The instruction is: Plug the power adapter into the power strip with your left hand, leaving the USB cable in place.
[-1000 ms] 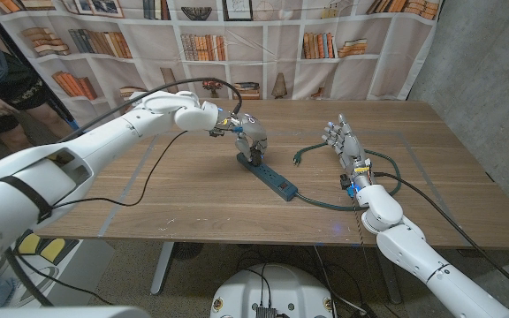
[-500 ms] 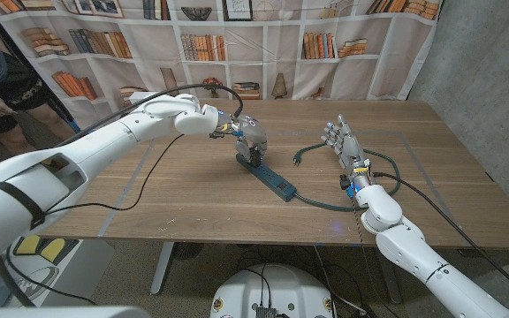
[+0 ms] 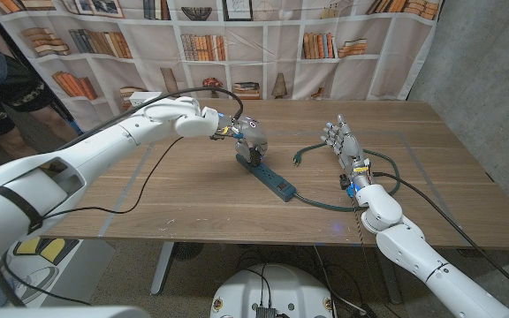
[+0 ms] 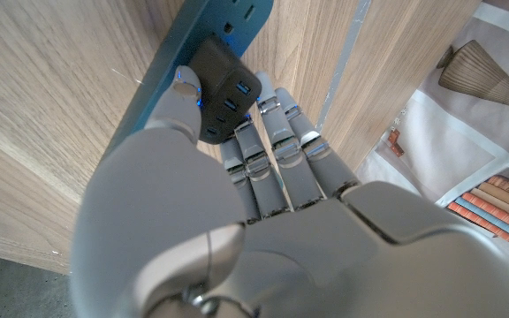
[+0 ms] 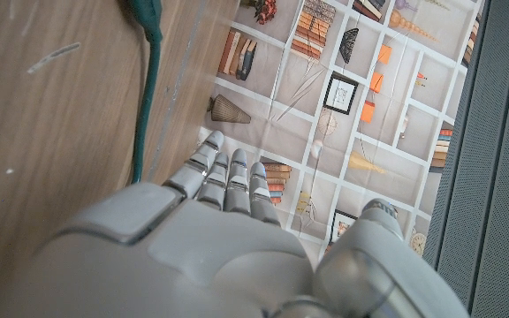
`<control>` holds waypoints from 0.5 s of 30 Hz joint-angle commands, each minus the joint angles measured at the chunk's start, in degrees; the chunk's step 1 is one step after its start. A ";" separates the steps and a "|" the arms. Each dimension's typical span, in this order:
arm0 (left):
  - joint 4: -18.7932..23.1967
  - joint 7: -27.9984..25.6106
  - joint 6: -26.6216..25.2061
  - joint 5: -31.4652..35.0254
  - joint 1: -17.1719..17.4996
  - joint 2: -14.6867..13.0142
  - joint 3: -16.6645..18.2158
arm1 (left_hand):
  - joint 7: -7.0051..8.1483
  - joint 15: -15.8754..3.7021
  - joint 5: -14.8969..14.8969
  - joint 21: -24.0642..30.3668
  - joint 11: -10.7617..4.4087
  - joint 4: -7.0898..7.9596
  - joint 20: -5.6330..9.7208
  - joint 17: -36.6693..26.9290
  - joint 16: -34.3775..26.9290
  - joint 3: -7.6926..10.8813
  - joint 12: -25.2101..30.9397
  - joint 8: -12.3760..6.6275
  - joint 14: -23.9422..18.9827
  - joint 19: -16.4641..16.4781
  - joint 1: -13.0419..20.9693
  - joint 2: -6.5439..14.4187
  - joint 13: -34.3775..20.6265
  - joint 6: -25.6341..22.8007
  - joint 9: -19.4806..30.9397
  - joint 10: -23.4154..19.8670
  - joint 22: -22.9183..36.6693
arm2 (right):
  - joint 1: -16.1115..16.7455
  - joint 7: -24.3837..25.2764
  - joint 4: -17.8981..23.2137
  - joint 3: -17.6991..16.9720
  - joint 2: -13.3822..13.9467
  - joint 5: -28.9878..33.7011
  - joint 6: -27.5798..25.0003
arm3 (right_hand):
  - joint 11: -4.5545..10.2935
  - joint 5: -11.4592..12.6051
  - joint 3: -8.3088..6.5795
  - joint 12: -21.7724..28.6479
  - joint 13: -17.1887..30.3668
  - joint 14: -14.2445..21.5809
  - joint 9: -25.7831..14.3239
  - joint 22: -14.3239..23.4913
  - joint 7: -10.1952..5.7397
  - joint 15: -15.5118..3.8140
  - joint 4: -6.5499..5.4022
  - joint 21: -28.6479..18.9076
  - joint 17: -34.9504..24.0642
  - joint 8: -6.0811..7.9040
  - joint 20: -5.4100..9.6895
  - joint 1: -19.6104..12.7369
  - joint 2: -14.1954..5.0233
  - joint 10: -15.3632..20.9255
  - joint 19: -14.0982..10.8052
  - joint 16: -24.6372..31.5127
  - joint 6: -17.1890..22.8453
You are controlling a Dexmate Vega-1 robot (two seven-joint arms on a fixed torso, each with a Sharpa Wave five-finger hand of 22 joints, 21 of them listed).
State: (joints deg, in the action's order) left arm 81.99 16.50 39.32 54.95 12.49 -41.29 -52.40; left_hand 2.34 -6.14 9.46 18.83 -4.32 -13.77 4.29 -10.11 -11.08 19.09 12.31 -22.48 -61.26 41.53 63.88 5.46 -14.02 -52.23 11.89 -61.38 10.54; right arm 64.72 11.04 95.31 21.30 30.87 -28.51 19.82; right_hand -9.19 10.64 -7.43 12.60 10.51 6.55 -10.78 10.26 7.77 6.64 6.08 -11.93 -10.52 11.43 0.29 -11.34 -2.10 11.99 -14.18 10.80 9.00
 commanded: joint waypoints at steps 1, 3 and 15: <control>0.21 -0.48 -0.83 1.06 0.67 -0.10 -0.37 | -3.20 -4.58 0.39 -0.40 -3.68 6.45 2.27 -0.18 -0.10 7.06 0.37 -1.61 -4.98 0.25 0.06 0.50 -9.10 -7.98 0.02 -4.12 0.11 | -0.30 -0.08 -0.18 0.19 0.06 -0.09 -0.41 | 0.06 0.42 0.23 -0.26 0.24 0.31 -0.13 0.28 0.82 0.19 -0.03 0.08 -0.25 -0.14 -0.11 -0.11 -0.46 0.49 -0.31 -0.13 0.47; 0.17 -0.41 -0.91 1.04 0.74 -0.10 -0.44 | -3.21 -4.53 0.39 -0.41 -3.70 6.43 2.27 -0.17 -0.09 7.10 0.38 -1.62 -4.98 0.25 0.06 0.48 -9.12 -8.08 0.00 -4.13 0.11 | -0.28 0.02 -0.10 0.17 0.02 -0.21 -0.57 | 0.08 0.42 0.24 -0.25 0.24 0.33 -0.13 0.28 0.79 0.19 -0.03 0.08 -0.25 -0.15 -0.11 -0.11 -0.46 0.49 -0.31 -0.12 0.45; -0.60 0.10 -1.38 0.43 1.05 0.28 -0.90 | -3.33 -4.59 0.40 -0.44 -3.73 6.40 2.34 -0.15 -0.11 7.40 0.32 -1.42 -5.17 0.31 0.00 0.42 -9.11 -8.13 -0.13 -4.22 0.12 | -0.42 -0.11 0.06 0.26 0.21 -0.49 -1.15 | 0.07 0.42 0.28 -0.26 0.24 0.37 -0.13 0.28 0.78 0.21 -0.03 0.08 -0.25 -0.14 -0.12 -0.10 -0.46 0.51 -0.33 -0.10 0.46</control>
State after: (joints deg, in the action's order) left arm 82.03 16.16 38.37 55.66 13.22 -41.33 -52.84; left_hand 2.03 -6.14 9.56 18.39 -4.32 -14.00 4.29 -10.05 -10.85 19.32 12.34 -23.08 -61.26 41.53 63.88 5.46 -16.16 -52.54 11.56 -61.37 10.54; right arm 64.42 11.00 95.23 21.46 30.92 -28.73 19.21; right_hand -9.19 10.64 -7.43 12.60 10.51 6.55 -10.77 10.26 7.77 6.64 6.08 -11.94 -10.52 11.43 0.29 -11.34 -2.10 11.99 -14.18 10.80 9.00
